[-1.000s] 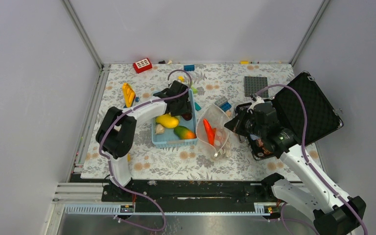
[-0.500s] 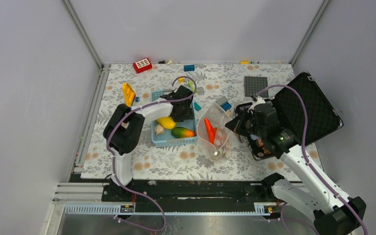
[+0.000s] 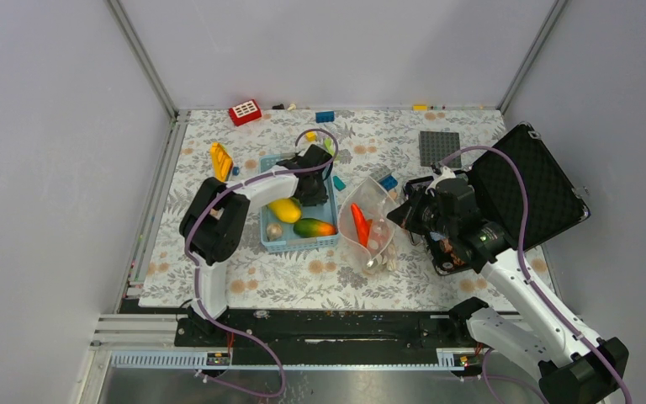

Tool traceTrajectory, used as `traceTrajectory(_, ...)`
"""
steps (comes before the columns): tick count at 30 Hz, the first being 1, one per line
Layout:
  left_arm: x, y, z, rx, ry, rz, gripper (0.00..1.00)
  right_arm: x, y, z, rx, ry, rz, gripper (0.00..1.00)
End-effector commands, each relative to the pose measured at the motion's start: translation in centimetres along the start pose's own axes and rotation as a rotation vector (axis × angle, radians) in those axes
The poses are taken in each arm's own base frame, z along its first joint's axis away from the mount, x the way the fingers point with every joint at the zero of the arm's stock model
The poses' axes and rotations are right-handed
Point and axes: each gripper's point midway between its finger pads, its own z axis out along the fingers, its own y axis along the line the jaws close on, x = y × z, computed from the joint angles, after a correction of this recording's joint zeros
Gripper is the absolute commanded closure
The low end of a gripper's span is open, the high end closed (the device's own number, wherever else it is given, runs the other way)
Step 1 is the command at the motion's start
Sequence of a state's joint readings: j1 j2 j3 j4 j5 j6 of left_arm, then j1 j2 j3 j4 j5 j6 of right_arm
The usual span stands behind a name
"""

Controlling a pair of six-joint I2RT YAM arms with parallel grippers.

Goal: Place the food in the zip-top bag and seal the zipper
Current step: Pick up the fake fruit from the bin.

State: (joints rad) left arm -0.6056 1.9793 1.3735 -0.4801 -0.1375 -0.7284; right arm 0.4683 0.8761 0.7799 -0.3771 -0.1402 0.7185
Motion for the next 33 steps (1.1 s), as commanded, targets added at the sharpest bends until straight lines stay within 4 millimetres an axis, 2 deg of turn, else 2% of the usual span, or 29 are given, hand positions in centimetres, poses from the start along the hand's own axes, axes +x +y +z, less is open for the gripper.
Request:
traceTrajectory(1, -3.5, -1.1, -1.7, 0.010, -0.109, 0.009, 0.76, -0.3, -0.5, -0.1, 0.019, -0.018, -0.008, 1.00)
traceTrajectory(3, -4.1, -1.1, -1.9, 0.006, -0.128, 0.016, 0.72, -0.3, -0.5, -0.1, 0.018, -0.019, -0.010, 1.00)
traceTrajectory(5, -4.4, -1.3, -1.8, 0.003, -0.134, 0.022, 0.61, -0.4, -0.5, -0.1, 0.020, -0.020, -0.010, 1.00)
traceTrajectory(7, -4.7, -1.5, -1.5, 0.003, -0.138, 0.025, 0.54, -0.4, -0.5, -0.1, 0.020, -0.020, -0.011, 1.00)
traceTrajectory(12, -5.2, -1.7, -0.3, -0.020, -0.138, 0.031, 0.42, -0.4, -0.6, 0.0, 0.025, -0.021, -0.014, 1.00)
traceTrajectory(24, -5.5, -1.2, 2.7, -0.081, -0.129, 0.015, 0.42, -0.5, -0.8, 0.3, 0.036, -0.018, -0.022, 1.00)
traceTrajectory(30, -5.5, -0.6, 3.4, -0.115, -0.138, 0.004, 0.49, -0.5, -0.8, 0.4, 0.038, -0.015, -0.022, 1.00)
traceTrajectory(33, -5.8, 0.2, 3.4, -0.156, -0.160, -0.012, 0.50, -0.4, -0.8, 0.4, 0.040, -0.012, -0.022, 1.00)
